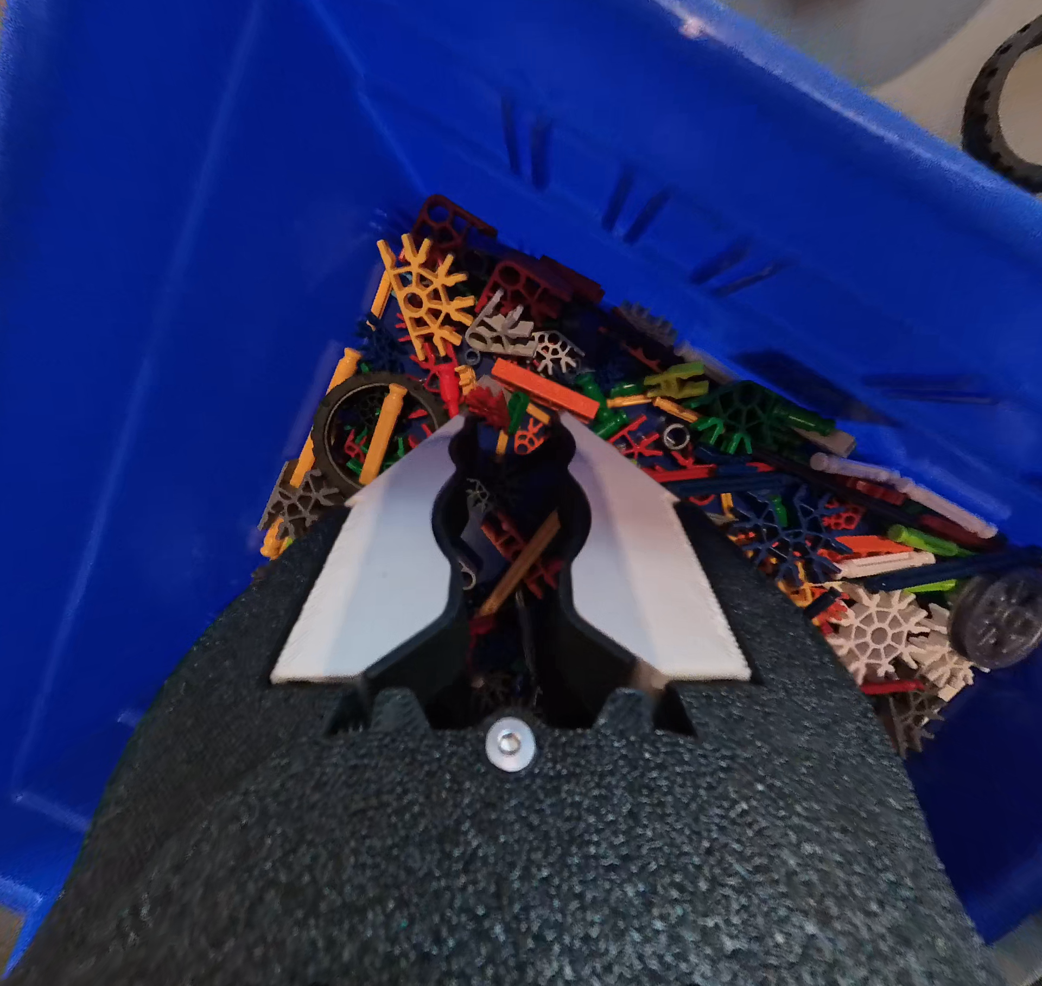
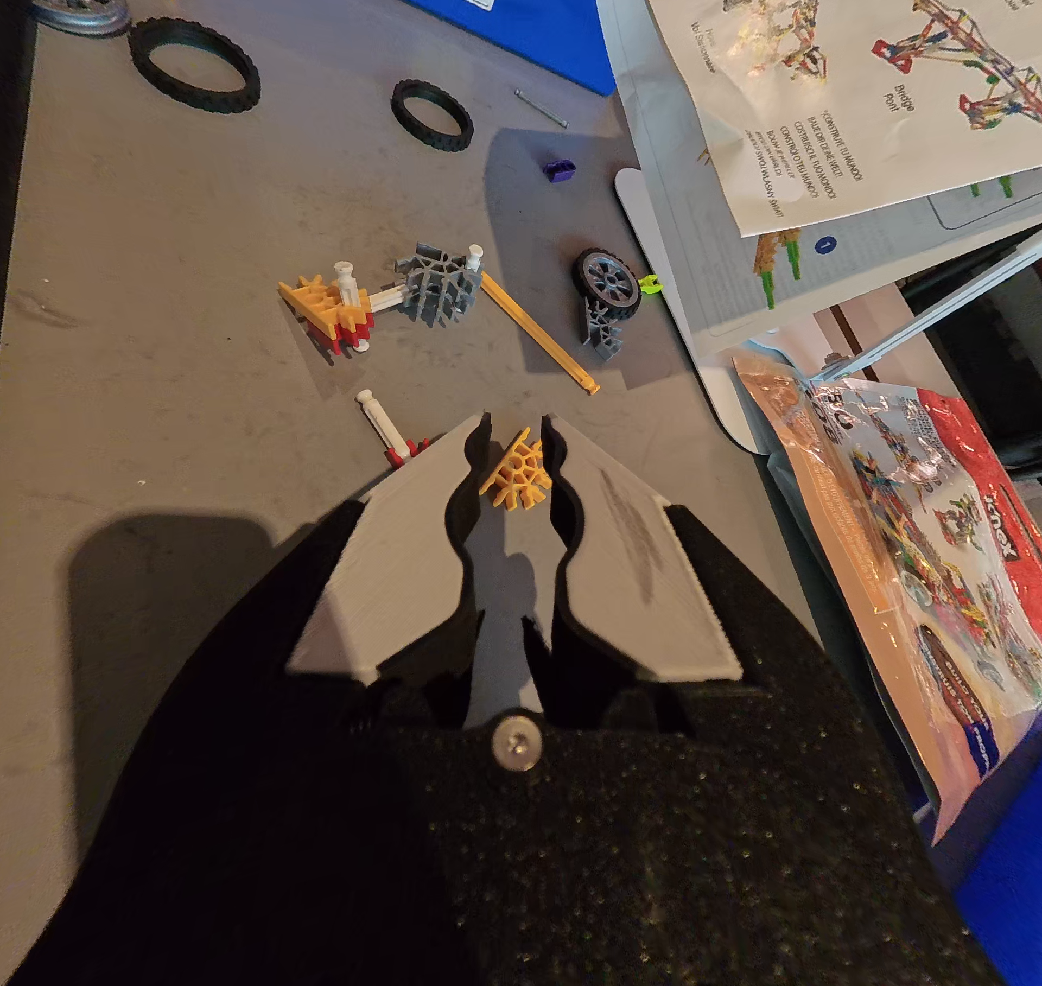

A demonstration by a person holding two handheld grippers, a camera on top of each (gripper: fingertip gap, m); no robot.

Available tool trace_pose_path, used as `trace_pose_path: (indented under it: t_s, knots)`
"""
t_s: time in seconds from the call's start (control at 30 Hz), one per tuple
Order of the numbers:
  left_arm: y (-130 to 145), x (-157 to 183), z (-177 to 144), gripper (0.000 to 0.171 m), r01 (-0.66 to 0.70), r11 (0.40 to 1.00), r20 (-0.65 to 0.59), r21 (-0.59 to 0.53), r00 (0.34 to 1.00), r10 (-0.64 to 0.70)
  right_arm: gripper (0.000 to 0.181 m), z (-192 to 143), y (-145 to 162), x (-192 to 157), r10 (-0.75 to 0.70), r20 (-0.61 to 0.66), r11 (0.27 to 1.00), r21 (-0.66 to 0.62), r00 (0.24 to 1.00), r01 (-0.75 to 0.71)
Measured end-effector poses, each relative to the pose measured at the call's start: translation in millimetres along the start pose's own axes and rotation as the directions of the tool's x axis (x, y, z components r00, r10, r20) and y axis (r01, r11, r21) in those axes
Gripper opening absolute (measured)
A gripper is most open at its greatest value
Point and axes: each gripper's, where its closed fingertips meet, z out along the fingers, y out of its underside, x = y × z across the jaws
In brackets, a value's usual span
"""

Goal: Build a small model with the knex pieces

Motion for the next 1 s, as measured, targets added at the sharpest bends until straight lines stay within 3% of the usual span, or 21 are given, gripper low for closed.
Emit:
trace_pose_path:
  t_s: [0.13,0.27,0.6,0.8,1.0]
  knots:
    - [-2.5,0.7,1.7,0.023,0.009,1.000,-0.005,0.003,1.000,-0.009,0.017,0.5,1.0,-0.1,0.002,0.002,1.000,-0.003,1.000,-0.002]
    - [-1.1,2.5,1.8,0.008,0.016,1.000,-0.032,0.009,0.999,-0.016,0.017,0.6,1.5,0.8,0.006,-0.001,1.000,-0.003,1.000,-0.006]
    - [1.6,12.9,-19.9,0.008,0.020,1.000,-0.056,-0.003,0.998,-0.020,0.017,0.9,2.7,1.0,0.008,-0.001,1.000,-0.008,1.000,-0.008]
    - [-18.3,31.7,-68.7,0.008,0.048,0.978,-0.088,0.202,0.996,-0.030,0.016,-1.5,-3.0,1.7,-0.003,-0.011,1.000,0.008,1.000,0.003]
    - [-48.2,78.1,-117.1,0.008,0.026,0.885,-0.169,0.465,0.984,0.059,0.017,-6.5,-37.0,-6.7,-0.047,-0.013,0.995,0.092,0.999,0.048]
